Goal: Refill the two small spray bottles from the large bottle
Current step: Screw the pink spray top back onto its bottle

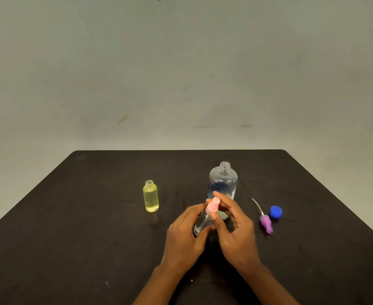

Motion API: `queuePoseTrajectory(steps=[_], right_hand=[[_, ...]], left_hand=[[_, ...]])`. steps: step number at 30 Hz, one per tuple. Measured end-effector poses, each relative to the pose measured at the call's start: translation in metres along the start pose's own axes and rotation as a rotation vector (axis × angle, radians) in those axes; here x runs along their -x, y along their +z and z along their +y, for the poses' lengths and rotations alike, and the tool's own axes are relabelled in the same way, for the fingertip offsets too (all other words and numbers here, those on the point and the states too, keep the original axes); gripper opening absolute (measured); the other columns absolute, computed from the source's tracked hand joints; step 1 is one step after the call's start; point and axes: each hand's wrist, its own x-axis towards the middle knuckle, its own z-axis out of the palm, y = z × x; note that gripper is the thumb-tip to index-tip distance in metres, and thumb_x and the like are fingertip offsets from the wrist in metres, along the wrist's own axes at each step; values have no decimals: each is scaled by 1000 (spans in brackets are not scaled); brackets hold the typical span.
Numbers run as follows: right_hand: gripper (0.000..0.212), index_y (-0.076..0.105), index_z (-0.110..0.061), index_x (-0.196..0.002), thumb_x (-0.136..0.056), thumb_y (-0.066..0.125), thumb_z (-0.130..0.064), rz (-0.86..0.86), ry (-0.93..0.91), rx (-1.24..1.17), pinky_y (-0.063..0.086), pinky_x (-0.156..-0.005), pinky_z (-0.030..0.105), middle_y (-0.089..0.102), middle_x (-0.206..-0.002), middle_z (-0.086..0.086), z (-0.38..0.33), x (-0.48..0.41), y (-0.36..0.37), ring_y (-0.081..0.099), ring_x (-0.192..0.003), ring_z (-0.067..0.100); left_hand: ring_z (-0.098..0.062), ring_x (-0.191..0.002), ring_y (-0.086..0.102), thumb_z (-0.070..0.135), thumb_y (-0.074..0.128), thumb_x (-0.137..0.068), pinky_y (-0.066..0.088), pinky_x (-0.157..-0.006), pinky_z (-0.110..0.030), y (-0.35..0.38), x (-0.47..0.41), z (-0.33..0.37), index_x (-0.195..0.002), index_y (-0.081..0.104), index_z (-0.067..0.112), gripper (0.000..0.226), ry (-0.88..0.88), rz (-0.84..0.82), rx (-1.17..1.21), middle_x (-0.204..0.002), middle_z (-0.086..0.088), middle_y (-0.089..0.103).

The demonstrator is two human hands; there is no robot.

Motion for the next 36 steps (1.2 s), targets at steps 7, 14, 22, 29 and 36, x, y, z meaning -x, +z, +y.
queuePoseTrajectory(steps=[7,14,22,29,36], right_hand=[[28,59,-33,-116,-91,60,-20,-34,-5,108,47,-87,19,59,-109,-17,-2,0,2,58,-108,8],[20,61,-24,-108,-87,62,-21,7,9,91,52,-83,33,60,-105,-10,0,1,3,61,-101,12],[49,46,-26,-133,-88,63,-18,121,-49,27,47,-92,23,58,-117,-8,0,0,4,57,-113,16],[61,44,-29,-126,-83,59,11,334,-12,68,48,-81,16,57,-112,-9,4,-8,-4,58,-96,8],[51,47,-21,-123,-84,57,10,385,-5,121,46,-80,11,56,-111,-14,7,-10,-7,57,-96,4]], left_hand=[[4,-102,59,21,68,-79,49,-83,-16,1,1,-3,-120,53,36,46,-23,12,0,-113,27,59],[1,-102,60,18,66,-80,52,-82,-22,0,-1,-1,-119,55,33,43,-15,14,18,-112,21,61],[3,-98,60,25,75,-75,43,-79,-7,-12,-6,-7,-113,56,40,45,-104,217,-14,-107,25,61],[-7,-95,62,12,77,-75,44,-78,-8,-40,-16,-24,-117,60,19,46,-312,605,1,-105,13,64],[-15,-108,57,7,71,-81,45,-89,-26,-69,-19,-42,-125,54,15,48,-488,796,-20,-118,2,59]])
